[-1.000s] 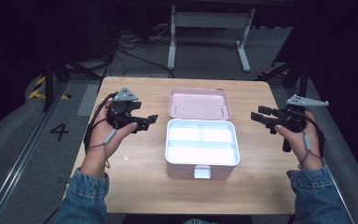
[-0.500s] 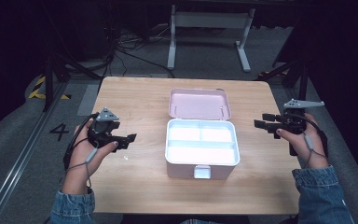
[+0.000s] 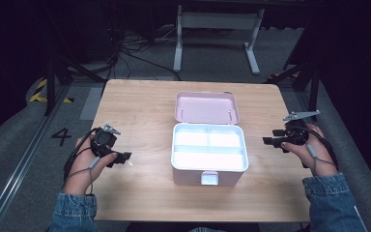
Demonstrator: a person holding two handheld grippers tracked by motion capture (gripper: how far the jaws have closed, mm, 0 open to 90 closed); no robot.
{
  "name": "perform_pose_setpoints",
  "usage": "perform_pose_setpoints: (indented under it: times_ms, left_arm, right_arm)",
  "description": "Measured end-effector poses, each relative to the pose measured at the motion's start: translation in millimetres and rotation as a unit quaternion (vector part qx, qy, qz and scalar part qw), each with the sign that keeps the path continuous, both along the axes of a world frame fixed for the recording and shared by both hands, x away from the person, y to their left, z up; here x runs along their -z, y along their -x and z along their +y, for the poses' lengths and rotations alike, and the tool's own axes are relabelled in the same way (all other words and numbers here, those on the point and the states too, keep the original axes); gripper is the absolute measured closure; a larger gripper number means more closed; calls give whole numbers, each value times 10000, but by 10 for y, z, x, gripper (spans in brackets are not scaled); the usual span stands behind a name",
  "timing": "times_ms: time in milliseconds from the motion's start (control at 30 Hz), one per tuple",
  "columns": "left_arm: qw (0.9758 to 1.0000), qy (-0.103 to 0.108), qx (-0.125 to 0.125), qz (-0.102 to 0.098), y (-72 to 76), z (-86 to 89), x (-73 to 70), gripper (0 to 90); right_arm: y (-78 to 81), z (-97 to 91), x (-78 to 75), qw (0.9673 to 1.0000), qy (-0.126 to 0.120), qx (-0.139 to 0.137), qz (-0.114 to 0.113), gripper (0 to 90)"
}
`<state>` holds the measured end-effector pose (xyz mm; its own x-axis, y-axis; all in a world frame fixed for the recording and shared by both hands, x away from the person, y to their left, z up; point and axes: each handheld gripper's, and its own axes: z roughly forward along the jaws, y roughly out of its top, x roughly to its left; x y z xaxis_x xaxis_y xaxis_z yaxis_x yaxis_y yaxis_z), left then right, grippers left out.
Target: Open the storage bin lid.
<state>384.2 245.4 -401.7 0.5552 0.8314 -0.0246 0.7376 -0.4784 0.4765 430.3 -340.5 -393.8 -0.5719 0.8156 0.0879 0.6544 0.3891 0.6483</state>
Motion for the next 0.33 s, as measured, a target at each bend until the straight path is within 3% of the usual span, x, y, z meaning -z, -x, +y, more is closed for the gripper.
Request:
perform_pose_setpoints:
  times_ms: [33,100,167,333]
  left_arm:
    - [10000,0,0,0,0,0,0,220]
    - [9997,-101,-91,199,-6,19,53,218]
    - [9997,-95,-86,189,-13,29,59,218]
    - [9997,158,-105,125,-12,24,35,212]
  right_arm:
    - [0,0,0,10000,0,0,0,390]
    - [-10,0,49,9999,80,36,112,390]
    - [-11,1,59,9999,74,41,124,390]
    - [-4,-12,44,9999,-1,106,15,390]
